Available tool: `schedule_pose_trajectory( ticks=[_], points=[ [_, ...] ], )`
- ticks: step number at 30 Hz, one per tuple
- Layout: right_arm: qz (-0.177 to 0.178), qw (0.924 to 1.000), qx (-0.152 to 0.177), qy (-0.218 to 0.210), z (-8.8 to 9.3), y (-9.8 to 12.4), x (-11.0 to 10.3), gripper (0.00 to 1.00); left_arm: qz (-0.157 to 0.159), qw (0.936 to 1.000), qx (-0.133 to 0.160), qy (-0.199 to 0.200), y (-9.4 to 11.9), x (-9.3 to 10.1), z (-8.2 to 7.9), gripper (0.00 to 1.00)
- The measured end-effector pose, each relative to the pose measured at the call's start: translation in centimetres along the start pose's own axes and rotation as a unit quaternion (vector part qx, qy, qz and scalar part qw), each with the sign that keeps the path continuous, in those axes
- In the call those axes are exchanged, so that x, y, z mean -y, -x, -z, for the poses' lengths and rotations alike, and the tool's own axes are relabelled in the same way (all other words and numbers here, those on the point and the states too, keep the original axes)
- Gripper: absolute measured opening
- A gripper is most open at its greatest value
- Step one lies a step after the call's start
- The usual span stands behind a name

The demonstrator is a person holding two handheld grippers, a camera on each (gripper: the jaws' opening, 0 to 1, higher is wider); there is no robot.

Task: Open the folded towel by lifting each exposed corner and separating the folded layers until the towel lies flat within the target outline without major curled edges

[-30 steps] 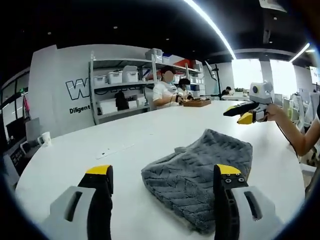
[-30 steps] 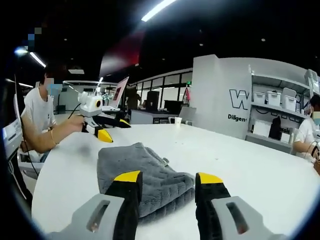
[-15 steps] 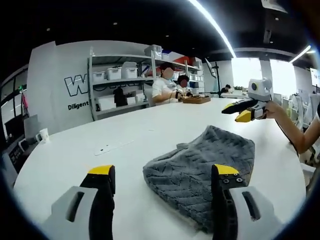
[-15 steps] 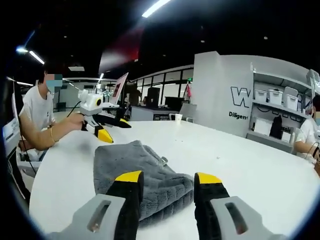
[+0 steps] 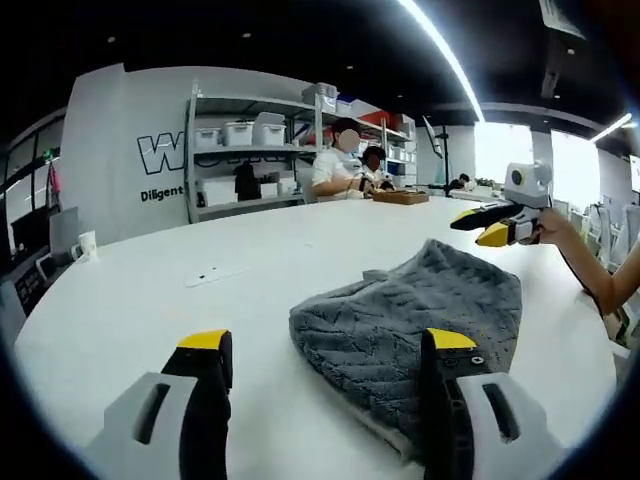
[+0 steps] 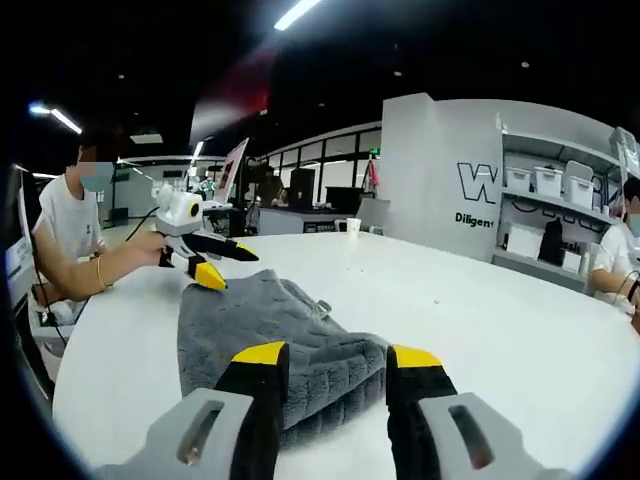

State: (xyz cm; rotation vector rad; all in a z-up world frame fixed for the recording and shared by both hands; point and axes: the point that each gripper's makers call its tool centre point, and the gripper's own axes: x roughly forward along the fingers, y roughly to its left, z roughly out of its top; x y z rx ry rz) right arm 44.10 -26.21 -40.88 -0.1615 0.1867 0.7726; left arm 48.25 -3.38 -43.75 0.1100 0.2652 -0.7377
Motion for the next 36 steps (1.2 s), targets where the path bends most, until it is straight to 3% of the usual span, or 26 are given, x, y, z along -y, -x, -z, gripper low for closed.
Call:
schedule_pose_trajectory(
  ticks=[16, 28, 36],
  points=[
    [0.01, 0.9998, -0.016, -0.003, 1.3, -0.8, 0.2, 0.3, 0.012, 0.9997, 0.005, 0.023, -0.7, 0.5, 1.0, 0.62],
    [0.013, 0.9992, -0.023, -0.029, 2.6, -1.3, 0.2, 0.26, 0.027, 0.9986, 0.018, 0.042, -0.9, 1.6, 1.3, 0.46],
    [0.011, 0.9986, -0.026, -0.044, 3.2, -1.6, -0.1, 0.23, 0.026, 0.9977, 0.022, 0.059, -0.9, 1.6, 1.5, 0.45]
  ],
)
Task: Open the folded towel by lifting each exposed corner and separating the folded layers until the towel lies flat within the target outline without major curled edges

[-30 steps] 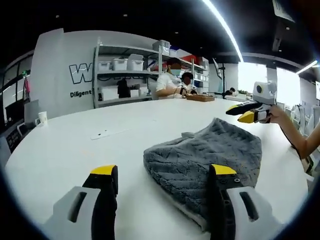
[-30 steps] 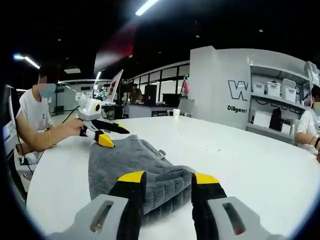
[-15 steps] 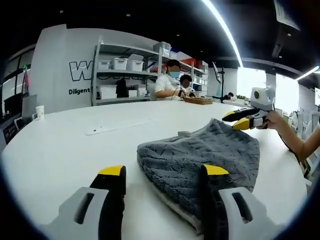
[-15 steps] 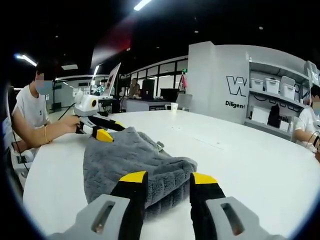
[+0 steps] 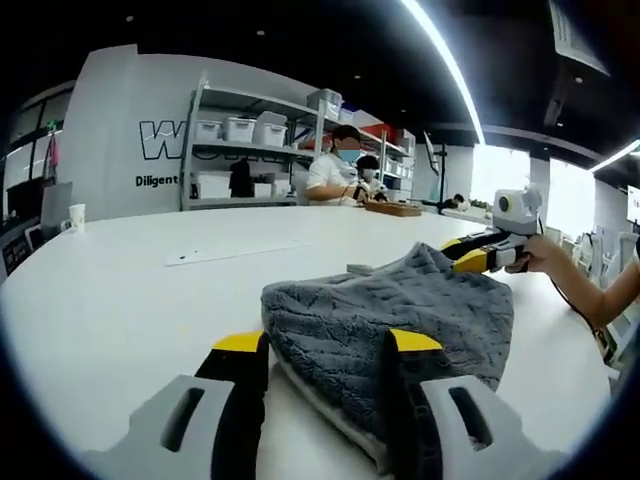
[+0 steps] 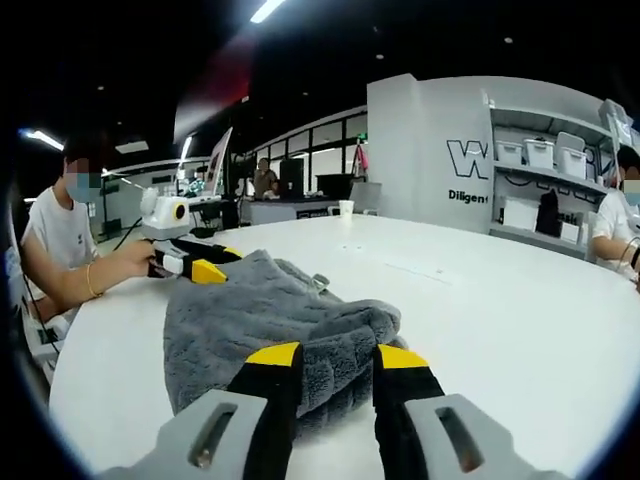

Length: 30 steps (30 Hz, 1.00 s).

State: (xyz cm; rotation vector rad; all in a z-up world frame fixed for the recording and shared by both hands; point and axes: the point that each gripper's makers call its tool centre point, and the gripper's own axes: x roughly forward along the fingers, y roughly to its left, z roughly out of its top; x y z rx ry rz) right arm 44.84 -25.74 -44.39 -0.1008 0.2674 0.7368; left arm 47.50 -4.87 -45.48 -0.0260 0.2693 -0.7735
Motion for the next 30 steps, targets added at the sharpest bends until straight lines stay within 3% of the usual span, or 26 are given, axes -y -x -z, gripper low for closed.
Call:
schedule_pose_trajectory(
  ticks=[8, 15, 18, 30],
  points=[
    [-0.007, 0.9999, 0.001, -0.008, 0.2, -0.1, -0.4, 0.16, -0.002, 0.9999, 0.007, 0.009, -0.1, 0.1, 0.0, 0.43],
    [-0.022, 0.9997, 0.008, -0.009, 0.0, -0.3, -1.3, 0.04, 0.001, 0.9999, 0.016, 0.001, 0.0, 0.4, -0.4, 0.31],
    [-0.022, 0.9997, 0.01, -0.01, 0.0, -0.2, -1.2, 0.04, 0.019, 0.9996, 0.023, 0.0, 0.0, 0.9, -0.6, 0.18],
    [-0.024, 0.9995, 0.015, -0.012, -0.2, -0.1, -1.1, 0.02, 0.013, 0.9996, 0.023, -0.009, 0.1, 0.7, -0.7, 0.09]
  ],
)
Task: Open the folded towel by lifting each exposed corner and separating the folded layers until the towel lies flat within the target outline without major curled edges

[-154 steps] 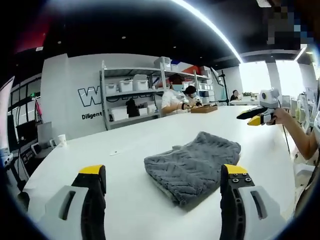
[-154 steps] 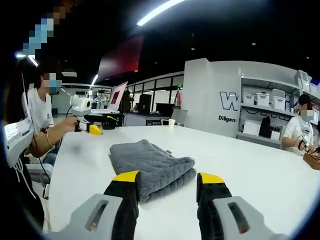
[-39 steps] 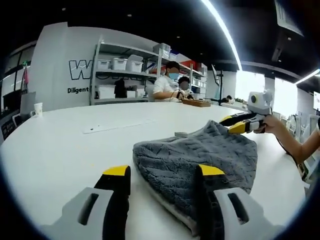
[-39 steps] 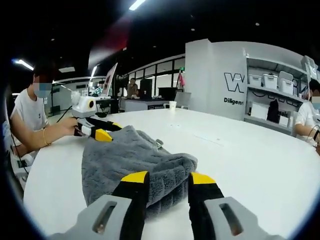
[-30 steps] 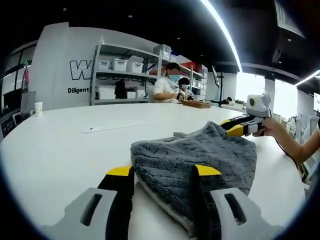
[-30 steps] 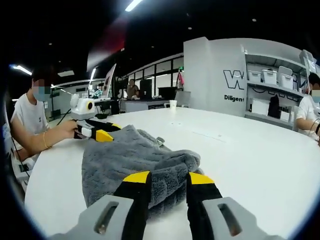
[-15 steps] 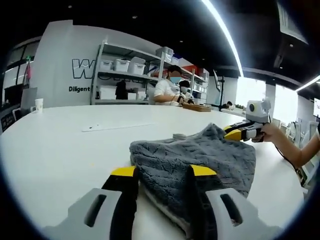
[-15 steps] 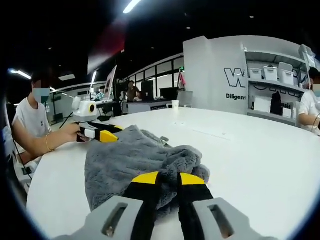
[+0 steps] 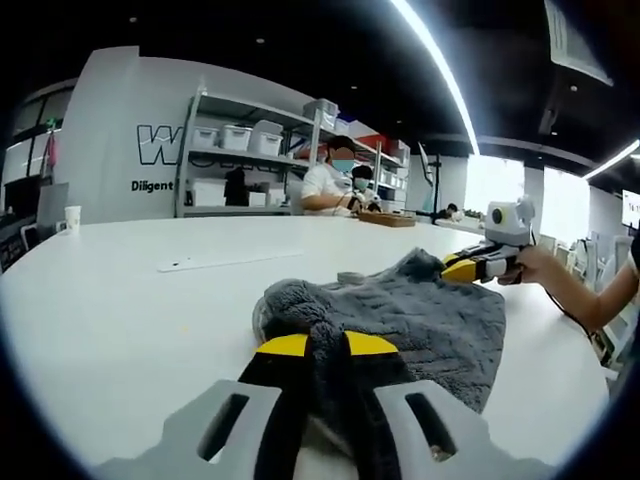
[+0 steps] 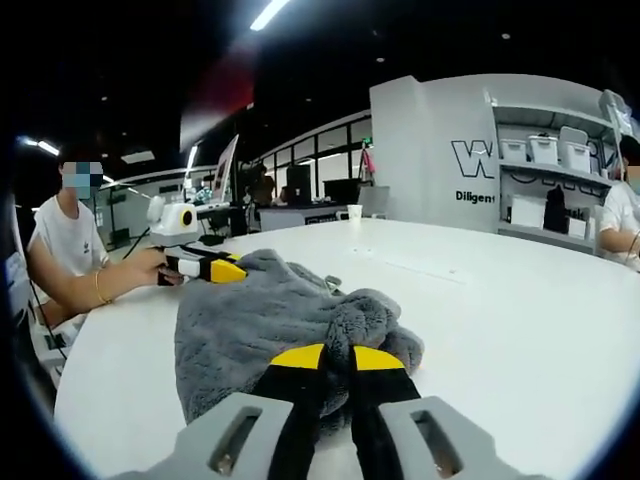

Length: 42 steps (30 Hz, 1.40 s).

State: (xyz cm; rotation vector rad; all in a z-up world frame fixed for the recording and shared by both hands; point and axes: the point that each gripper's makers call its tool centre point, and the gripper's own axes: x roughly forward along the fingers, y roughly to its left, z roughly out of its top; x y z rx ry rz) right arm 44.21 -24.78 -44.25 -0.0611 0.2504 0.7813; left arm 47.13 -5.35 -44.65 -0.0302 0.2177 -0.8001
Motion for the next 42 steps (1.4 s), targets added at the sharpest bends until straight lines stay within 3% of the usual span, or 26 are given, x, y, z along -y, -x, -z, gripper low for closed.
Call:
schedule_pose_trajectory(
  ticks=[7, 12, 16, 21, 27, 32, 42],
  points=[
    [0.0, 1.0, 0.0, 0.0, 0.0, 0.0, 0.0, 0.02, -0.001, 1.0, -0.002, -0.006, 0.1, 0.0, 0.0, 0.1],
    [0.0, 1.0, 0.0, 0.001, 0.0, 0.1, 0.0, 0.02, -0.036, 0.9993, -0.007, -0.007, 0.5, -1.3, 0.0, 0.29],
    [0.0, 1.0, 0.001, 0.0, 0.0, 0.1, 0.0, 0.02, -0.048, 0.9981, -0.008, 0.038, 0.6, -2.3, 0.4, 0.36],
    [0.001, 1.0, 0.001, 0.0, 0.0, 0.1, 0.1, 0.03, -0.03, 0.9961, -0.001, 0.083, 0.2, -2.2, 0.7, 0.32],
    [0.001, 1.0, 0.002, 0.0, 0.0, 0.2, 0.0, 0.03, -0.024, 0.9941, 0.002, 0.106, 0.1, -1.9, 0.8, 0.28],
    [-0.002, 1.0, 0.005, 0.005, -0.1, 0.1, -0.2, 0.0, -0.005, 0.9948, 0.013, 0.101, 0.0, -1.1, 0.4, 0.14],
    [-0.009, 0.9998, 0.019, -0.007, -0.7, 0.3, -0.4, 0.0, -0.002, 0.9955, 0.017, 0.093, 0.1, -0.6, 0.0, 0.06]
  ],
)
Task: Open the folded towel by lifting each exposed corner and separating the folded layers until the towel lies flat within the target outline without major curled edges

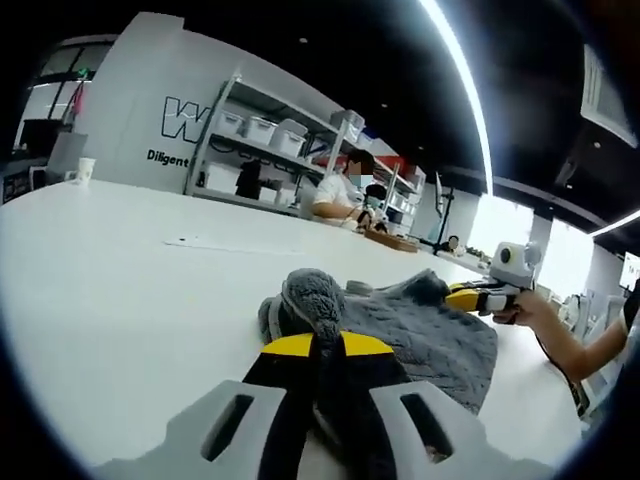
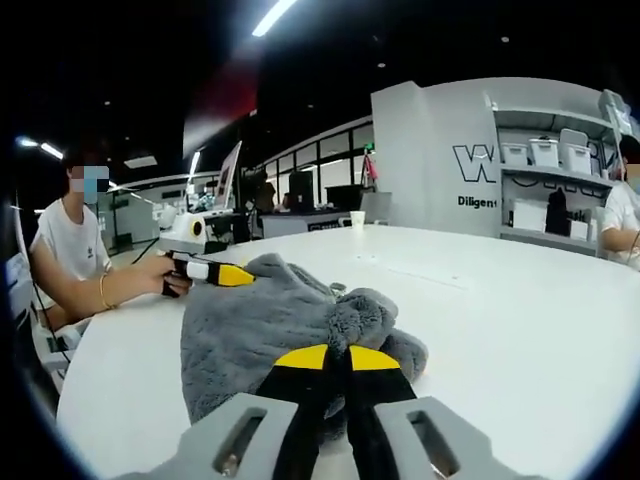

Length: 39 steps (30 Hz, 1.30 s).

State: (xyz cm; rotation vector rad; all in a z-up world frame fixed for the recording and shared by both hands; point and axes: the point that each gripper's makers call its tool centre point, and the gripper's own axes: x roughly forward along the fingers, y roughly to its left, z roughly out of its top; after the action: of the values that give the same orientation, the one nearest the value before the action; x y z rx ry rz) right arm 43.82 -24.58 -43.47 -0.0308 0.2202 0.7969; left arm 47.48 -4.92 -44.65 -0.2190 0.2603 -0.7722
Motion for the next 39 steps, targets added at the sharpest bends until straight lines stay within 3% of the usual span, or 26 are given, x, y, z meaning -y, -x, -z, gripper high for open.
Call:
schedule_pose_trajectory(
  ticks=[4, 23, 24, 27, 39],
  points=[
    [-0.003, 0.9999, 0.012, -0.003, -0.8, 0.3, -0.4, 0.0, -0.001, 0.9994, 0.003, -0.035, 0.4, 0.9, -0.8, 0.06],
    [-0.005, 0.9978, 0.052, 0.04, -3.1, 2.4, -3.8, 0.0, 0.005, 0.9972, 0.028, -0.069, 3.4, 2.9, -1.6, 0.06],
    [-0.001, 0.9967, 0.061, 0.052, -3.5, 3.2, -4.5, 0.0, 0.008, 0.994, 0.041, -0.101, 4.1, 3.7, -1.9, 0.06],
    [0.0, 0.9957, 0.068, 0.063, -3.8, 3.8, -5.2, 0.0, 0.011, 0.9906, 0.05, -0.127, 4.6, 4.3, -2.0, 0.06],
    [0.004, 0.9942, 0.079, 0.073, -3.1, 5.5, -7.0, 0.0, 0.012, 0.9882, 0.063, -0.139, 6.7, 5.3, -1.2, 0.06]
  ],
)
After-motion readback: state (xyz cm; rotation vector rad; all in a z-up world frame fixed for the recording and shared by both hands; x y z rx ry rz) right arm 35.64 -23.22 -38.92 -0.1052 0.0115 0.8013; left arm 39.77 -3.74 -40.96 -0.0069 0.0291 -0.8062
